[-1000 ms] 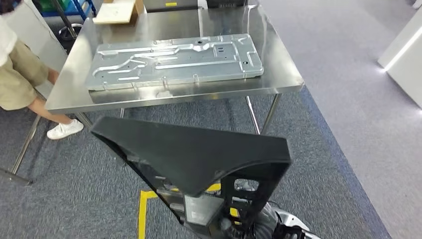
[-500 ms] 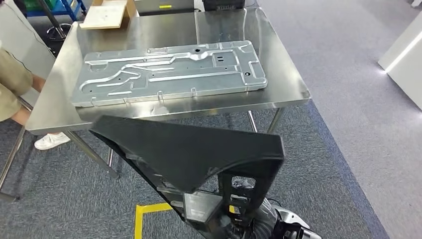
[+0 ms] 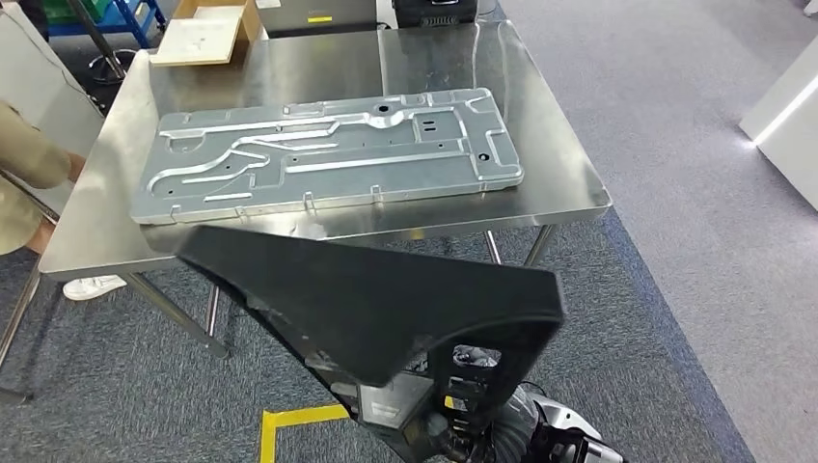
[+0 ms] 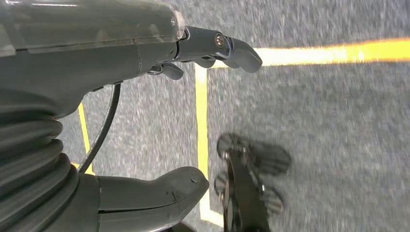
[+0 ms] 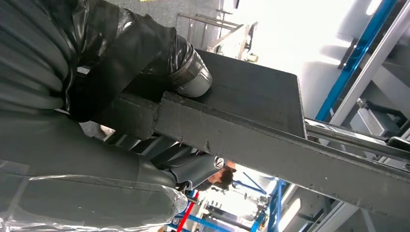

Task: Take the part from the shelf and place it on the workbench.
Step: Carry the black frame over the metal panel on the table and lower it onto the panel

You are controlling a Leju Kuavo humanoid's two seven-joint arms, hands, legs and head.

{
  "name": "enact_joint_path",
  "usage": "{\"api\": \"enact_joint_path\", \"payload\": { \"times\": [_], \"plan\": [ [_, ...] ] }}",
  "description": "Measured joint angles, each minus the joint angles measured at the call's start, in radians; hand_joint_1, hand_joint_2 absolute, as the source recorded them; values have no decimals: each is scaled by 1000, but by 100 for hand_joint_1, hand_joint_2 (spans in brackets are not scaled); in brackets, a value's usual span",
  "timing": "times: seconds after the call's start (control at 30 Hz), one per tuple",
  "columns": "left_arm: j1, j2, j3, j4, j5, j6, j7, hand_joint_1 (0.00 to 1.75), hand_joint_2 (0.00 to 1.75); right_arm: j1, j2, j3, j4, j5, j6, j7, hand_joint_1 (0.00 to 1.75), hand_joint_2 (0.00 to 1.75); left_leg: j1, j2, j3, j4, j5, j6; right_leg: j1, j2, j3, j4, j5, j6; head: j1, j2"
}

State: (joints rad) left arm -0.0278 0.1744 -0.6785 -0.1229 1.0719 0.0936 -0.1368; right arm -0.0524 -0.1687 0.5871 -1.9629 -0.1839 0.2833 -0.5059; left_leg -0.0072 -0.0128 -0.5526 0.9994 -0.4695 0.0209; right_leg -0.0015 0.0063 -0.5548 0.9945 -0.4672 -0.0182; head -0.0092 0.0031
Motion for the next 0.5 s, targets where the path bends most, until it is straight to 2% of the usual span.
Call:
{"api": "enact_joint_path", "payload": {
  "times": [0.03, 0.07, 0.13, 0.17, 0.2, 0.23, 0.3, 0.33, 0.37, 0.4, 0.5],
  "plan": [
    [-1, 0, 0, 0, 0, 0, 0, 0, 175, 0, 0, 0, 0, 0, 0, 0, 175, 175, 0, 1, -7, 19, -14, -5, -4, -2, 6, -9, 2, -5, 0, 0],
    [-2, 1, 0, 0, 0, 0, -1, 0, 175, -1, 0, 0, 0, 0, 0, 0, 175, 175, 2, 3, -26, 61, -38, -10, -7, -4, 12, -15, 3, -9, 0, 0],
    [-2, 0, 0, 0, 0, 0, -1, 0, 175, -1, 0, 0, 0, 0, 0, 0, 175, 175, 10, 4, -93, 194, -97, -22, -7, -8, 16, -18, 0, -13, 0, 0],
    [-1, 0, -1, 0, 0, -1, -1, 0, 175, 0, 0, 0, 0, 0, 0, 0, 175, 175, 14, 5, -128, 253, -114, -27, -8, -8, 17, -19, -1, -14, 0, 0],
    [1, 0, -1, 0, 0, -1, -1, 0, 175, 0, 0, 0, 0, 0, 0, 0, 175, 175, 18, 5, -148, 279, -110, -32, -10, -7, 20, -20, -3, -12, 0, 0],
    [2, 0, -1, 0, 0, -1, -1, 0, 175, 1, 0, 0, 0, 0, 0, 0, 175, 175, 22, 6, -147, 263, -84, -36, -12, -7, 24, -22, -5, -9, 0, 0],
    [2, 0, -1, 0, 0, -1, -1, 0, 175, 1, 0, 0, 0, 0, 0, 0, 175, 175, 28, 8, -95, 131, 7, -42, -19, -5, 42, -28, -15, 2, 0, 0],
    [4, 0, -1, 0, 0, -1, -1, 0, 175, 0, 0, 0, 0, 0, 0, 0, 175, 175, 28, 8, -65, 64, 43, -43, -20, -5, 50, -31, -19, 9, 0, 0],
    [4, 0, -1, 0, 0, -1, -1, 0, 175, 0, 0, 0, 1, 0, 0, 0, 175, 175, 26, 8, -42, 15, 60, -41, -20, -5, 54, -32, -23, 15, 0, 0],
    [4, 0, -1, 0, 0, -1, -1, 0, 175, 0, 0, 0, 1, 1, 0, 0, 175, 175, 24, 7, -30, -10, 61, -37, -18, -5, 55, -33, -25, 20, 0, 0],
    [1, 0, -1, 0, 1, -1, -2, 0, 175, -1, -1, 0, 0, 3, -1, 0, 175, 175, 25, 6, -20, -26, 41, -20, -17, -6, 51, -27, -31, 32, 0, 0]
  ]
}}
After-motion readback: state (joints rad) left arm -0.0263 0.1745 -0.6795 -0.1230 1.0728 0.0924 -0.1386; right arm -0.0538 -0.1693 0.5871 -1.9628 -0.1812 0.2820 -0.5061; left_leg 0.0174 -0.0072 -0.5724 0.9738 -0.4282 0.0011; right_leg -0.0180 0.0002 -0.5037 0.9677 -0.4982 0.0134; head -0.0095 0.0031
